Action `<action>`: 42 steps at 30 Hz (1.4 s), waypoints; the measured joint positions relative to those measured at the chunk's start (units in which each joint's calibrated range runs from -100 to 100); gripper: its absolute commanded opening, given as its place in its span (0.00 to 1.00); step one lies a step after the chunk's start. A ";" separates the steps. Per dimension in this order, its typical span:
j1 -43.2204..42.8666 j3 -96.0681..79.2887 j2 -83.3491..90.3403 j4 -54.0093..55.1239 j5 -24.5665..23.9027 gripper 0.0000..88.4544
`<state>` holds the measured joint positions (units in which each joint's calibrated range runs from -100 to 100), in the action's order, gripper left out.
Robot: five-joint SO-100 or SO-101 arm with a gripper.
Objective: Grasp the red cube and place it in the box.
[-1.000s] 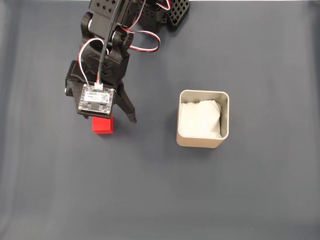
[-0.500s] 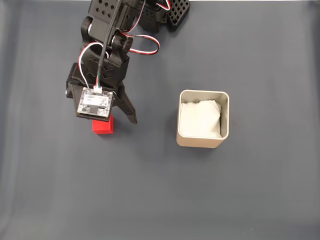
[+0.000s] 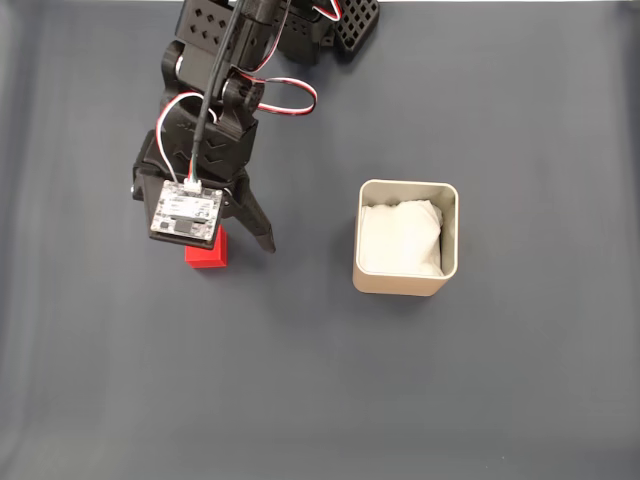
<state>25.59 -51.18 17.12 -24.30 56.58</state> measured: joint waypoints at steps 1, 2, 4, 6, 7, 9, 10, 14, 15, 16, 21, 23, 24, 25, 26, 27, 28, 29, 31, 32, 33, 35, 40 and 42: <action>0.00 0.27 -0.26 0.00 0.00 0.45; 0.00 0.27 -0.26 0.08 -0.34 0.44; 0.00 0.27 -0.61 0.64 -0.73 0.38; 0.00 0.73 -0.78 0.80 -0.83 0.30; 0.00 0.91 -0.87 0.88 -0.88 0.26; 0.00 1.27 -1.04 0.88 -0.88 0.20; 0.00 1.36 -1.13 0.88 -0.88 0.17; 0.00 1.91 -1.30 0.88 -1.03 0.08; -0.07 2.27 -1.30 0.88 -1.12 0.07; -0.07 2.45 -1.30 0.88 -0.93 0.05; -0.74 4.27 -1.30 -2.17 -1.07 0.01; -1.12 4.91 -1.30 -3.61 -1.07 0.01; -1.12 4.91 -1.30 -4.17 -1.07 0.01; -1.19 5.00 -1.30 -4.73 -1.07 0.01; -1.19 5.09 -1.30 -5.21 -1.07 0.01; -1.12 5.09 -1.30 -5.77 -1.07 0.01; -1.12 5.09 -1.30 -6.34 -1.07 0.01; -1.12 5.09 -1.30 -6.82 -1.07 0.01; -1.49 5.09 -1.04 -7.94 -1.07 0.01; -1.79 5.09 -0.78 -8.42 -1.07 0.01; -2.01 5.09 -0.52 -8.66 -1.07 0.01; -2.23 5.09 0.17 -9.06 -1.07 0.01; -2.23 5.36 1.47 -9.86 -1.17 0.05; -2.23 5.64 2.25 -10.10 -1.51 0.07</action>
<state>23.35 -45.55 19.38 -34.40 55.07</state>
